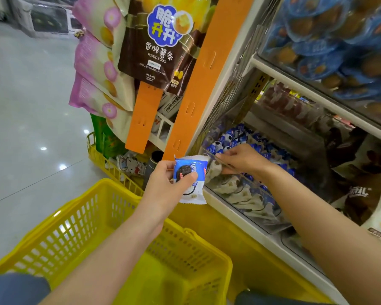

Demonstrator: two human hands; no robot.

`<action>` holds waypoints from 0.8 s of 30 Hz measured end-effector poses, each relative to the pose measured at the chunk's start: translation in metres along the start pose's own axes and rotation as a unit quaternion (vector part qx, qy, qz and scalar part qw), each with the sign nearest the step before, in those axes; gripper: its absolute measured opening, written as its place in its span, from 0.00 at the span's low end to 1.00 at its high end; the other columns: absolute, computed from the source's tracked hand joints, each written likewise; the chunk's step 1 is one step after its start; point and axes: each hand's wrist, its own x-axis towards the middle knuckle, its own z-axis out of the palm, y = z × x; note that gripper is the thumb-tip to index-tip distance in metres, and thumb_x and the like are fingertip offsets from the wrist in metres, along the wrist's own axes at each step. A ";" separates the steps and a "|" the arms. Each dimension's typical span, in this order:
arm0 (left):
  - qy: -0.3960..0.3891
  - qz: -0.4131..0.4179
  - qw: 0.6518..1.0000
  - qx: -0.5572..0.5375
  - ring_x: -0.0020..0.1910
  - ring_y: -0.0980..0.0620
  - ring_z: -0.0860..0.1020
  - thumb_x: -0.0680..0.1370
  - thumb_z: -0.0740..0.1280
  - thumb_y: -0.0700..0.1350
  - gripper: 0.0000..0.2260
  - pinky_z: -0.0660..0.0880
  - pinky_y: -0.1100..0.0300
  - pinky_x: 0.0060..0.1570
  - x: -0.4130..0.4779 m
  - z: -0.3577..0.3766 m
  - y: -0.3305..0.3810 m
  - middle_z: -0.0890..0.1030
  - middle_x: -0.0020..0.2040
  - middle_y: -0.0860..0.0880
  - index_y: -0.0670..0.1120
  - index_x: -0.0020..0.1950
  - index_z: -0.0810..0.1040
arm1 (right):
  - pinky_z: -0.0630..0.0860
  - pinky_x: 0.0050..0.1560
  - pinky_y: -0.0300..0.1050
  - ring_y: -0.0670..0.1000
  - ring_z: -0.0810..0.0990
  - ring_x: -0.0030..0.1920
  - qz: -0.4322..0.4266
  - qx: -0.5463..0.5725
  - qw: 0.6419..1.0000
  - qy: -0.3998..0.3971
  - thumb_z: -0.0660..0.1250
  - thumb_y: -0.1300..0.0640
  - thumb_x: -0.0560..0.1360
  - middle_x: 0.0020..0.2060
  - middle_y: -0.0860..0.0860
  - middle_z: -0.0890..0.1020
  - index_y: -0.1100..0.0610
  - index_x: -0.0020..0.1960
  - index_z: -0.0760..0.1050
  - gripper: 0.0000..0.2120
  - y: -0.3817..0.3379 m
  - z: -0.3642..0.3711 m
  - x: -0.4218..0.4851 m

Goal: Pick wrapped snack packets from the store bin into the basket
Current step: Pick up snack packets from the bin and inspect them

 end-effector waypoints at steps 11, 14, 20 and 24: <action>-0.046 -0.019 0.999 0.019 0.48 0.58 0.81 0.77 0.66 0.44 0.14 0.76 0.69 0.41 -0.010 0.004 -0.009 0.81 0.54 0.50 0.47 0.63 0.72 | 0.73 0.40 0.29 0.38 0.77 0.43 -0.243 0.076 0.949 0.185 0.60 0.53 0.78 0.44 0.42 0.79 0.48 0.53 0.73 0.06 0.005 0.033 -0.090; -0.073 -0.014 0.997 0.038 0.49 0.56 0.81 0.77 0.66 0.42 0.11 0.76 0.68 0.43 -0.016 0.006 -0.012 0.81 0.53 0.49 0.47 0.58 0.73 | 0.73 0.41 0.29 0.36 0.77 0.42 -0.233 0.091 0.961 0.115 0.63 0.54 0.76 0.44 0.43 0.79 0.49 0.54 0.74 0.07 0.017 0.054 -0.106; -0.127 0.021 0.991 0.042 0.33 0.62 0.78 0.76 0.66 0.40 0.03 0.71 0.72 0.32 -0.027 0.007 -0.018 0.80 0.41 0.50 0.47 0.47 0.74 | 0.77 0.33 0.39 0.45 0.78 0.33 -0.165 0.201 0.965 0.018 0.66 0.63 0.75 0.36 0.55 0.81 0.55 0.43 0.77 0.05 0.032 0.062 -0.109; -0.095 0.041 0.993 0.055 0.31 0.60 0.77 0.77 0.65 0.45 0.06 0.71 0.70 0.30 -0.027 0.006 -0.021 0.79 0.35 0.49 0.45 0.41 0.75 | 0.73 0.34 0.38 0.45 0.75 0.33 -0.188 0.171 0.967 0.007 0.68 0.62 0.74 0.34 0.50 0.79 0.50 0.39 0.75 0.08 0.036 0.065 -0.110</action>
